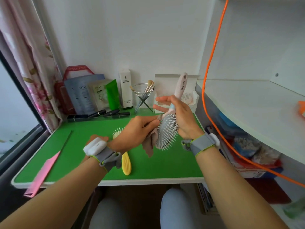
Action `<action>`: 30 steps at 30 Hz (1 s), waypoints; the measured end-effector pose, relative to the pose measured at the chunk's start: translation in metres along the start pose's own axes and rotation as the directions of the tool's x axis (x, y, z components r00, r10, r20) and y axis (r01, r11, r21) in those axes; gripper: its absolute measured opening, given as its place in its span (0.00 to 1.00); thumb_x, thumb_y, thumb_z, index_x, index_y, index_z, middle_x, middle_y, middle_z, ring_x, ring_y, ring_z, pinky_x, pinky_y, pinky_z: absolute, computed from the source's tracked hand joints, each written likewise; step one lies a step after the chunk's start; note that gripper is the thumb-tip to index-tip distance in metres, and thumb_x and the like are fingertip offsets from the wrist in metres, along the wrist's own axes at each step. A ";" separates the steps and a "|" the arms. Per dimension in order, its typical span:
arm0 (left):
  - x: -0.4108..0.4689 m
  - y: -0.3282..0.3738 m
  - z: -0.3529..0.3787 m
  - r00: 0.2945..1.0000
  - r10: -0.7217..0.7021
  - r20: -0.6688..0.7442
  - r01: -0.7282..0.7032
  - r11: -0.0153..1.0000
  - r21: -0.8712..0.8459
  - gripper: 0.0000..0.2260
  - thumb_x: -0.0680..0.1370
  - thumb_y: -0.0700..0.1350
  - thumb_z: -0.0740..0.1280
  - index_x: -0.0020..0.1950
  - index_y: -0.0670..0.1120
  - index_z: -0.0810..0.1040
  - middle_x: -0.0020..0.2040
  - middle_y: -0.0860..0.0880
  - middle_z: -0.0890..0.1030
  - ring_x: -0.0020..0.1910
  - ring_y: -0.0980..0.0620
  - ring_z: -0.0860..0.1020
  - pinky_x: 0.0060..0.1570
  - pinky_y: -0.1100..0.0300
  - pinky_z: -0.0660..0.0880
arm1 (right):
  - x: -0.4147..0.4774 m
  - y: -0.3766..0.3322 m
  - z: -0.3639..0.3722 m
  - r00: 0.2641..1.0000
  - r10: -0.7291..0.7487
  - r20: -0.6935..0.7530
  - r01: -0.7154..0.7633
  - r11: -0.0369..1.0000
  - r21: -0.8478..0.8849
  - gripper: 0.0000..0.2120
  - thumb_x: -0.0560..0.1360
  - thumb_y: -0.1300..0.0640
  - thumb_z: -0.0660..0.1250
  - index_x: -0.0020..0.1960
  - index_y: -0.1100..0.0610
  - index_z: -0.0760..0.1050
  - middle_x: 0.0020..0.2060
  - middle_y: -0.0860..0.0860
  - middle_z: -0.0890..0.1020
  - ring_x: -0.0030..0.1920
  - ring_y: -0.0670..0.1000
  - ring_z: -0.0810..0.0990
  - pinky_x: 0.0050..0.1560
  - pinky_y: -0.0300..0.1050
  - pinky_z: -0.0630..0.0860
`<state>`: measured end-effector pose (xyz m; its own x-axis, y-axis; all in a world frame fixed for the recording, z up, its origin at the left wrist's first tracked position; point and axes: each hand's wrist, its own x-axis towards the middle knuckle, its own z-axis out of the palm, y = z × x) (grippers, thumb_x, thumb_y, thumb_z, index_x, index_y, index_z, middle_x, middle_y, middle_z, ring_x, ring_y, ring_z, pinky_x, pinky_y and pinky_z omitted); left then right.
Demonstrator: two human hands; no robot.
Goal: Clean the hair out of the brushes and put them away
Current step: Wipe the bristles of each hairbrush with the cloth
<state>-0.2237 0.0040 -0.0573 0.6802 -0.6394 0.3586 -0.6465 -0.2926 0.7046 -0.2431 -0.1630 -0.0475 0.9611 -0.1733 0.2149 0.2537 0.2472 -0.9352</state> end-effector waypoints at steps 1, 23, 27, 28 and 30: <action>-0.002 -0.002 0.000 1.000 0.002 -0.002 -0.002 1.000 0.014 0.12 0.80 0.49 0.61 0.57 0.49 0.82 0.44 0.50 0.85 0.41 0.55 0.80 0.48 0.53 0.77 | 0.000 0.002 0.000 1.000 0.000 -0.004 -0.001 1.000 -0.017 0.15 0.81 0.52 0.58 0.51 0.60 0.79 0.57 0.54 0.83 0.54 0.56 0.83 0.52 0.57 0.79; 0.003 0.006 0.004 0.988 -0.116 -0.098 0.102 0.985 -0.137 0.13 0.81 0.49 0.61 0.63 0.50 0.78 0.43 0.48 0.85 0.34 0.50 0.83 0.36 0.54 0.81 | 0.006 0.013 0.015 0.991 0.026 -0.131 -0.005 0.988 0.156 0.14 0.80 0.52 0.61 0.53 0.63 0.76 0.49 0.59 0.85 0.49 0.58 0.85 0.43 0.47 0.81; -0.006 0.005 0.006 0.982 -0.175 -0.075 0.144 0.940 -0.310 0.11 0.81 0.50 0.60 0.58 0.57 0.80 0.35 0.37 0.83 0.26 0.41 0.81 0.29 0.47 0.80 | 0.011 0.007 0.010 0.982 0.031 -0.185 0.023 0.960 0.280 0.13 0.80 0.51 0.60 0.51 0.60 0.74 0.48 0.60 0.85 0.49 0.60 0.85 0.42 0.50 0.82; -0.007 0.005 0.007 0.978 -0.192 -0.085 0.150 0.922 -0.357 0.11 0.81 0.49 0.60 0.55 0.60 0.81 0.37 0.35 0.83 0.30 0.38 0.82 0.34 0.43 0.81 | 0.011 0.006 0.010 0.982 0.035 -0.187 0.025 0.952 0.306 0.13 0.80 0.50 0.60 0.50 0.60 0.74 0.48 0.60 0.85 0.48 0.60 0.85 0.42 0.51 0.82; -0.008 0.004 0.008 0.966 -0.230 -0.118 0.158 0.886 -0.436 0.12 0.81 0.47 0.60 0.50 0.61 0.82 0.44 0.35 0.83 0.42 0.35 0.82 0.45 0.39 0.79 | 0.013 0.005 0.008 0.981 0.047 -0.190 0.021 0.940 0.339 0.13 0.80 0.49 0.59 0.50 0.59 0.74 0.48 0.58 0.85 0.48 0.59 0.85 0.46 0.54 0.81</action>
<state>-0.2348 0.0025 -0.0626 0.8465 -0.4666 0.2565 -0.3146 -0.0496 0.9479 -0.2284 -0.1562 -0.0466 0.9337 -0.3396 0.1136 0.2958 0.5522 -0.7795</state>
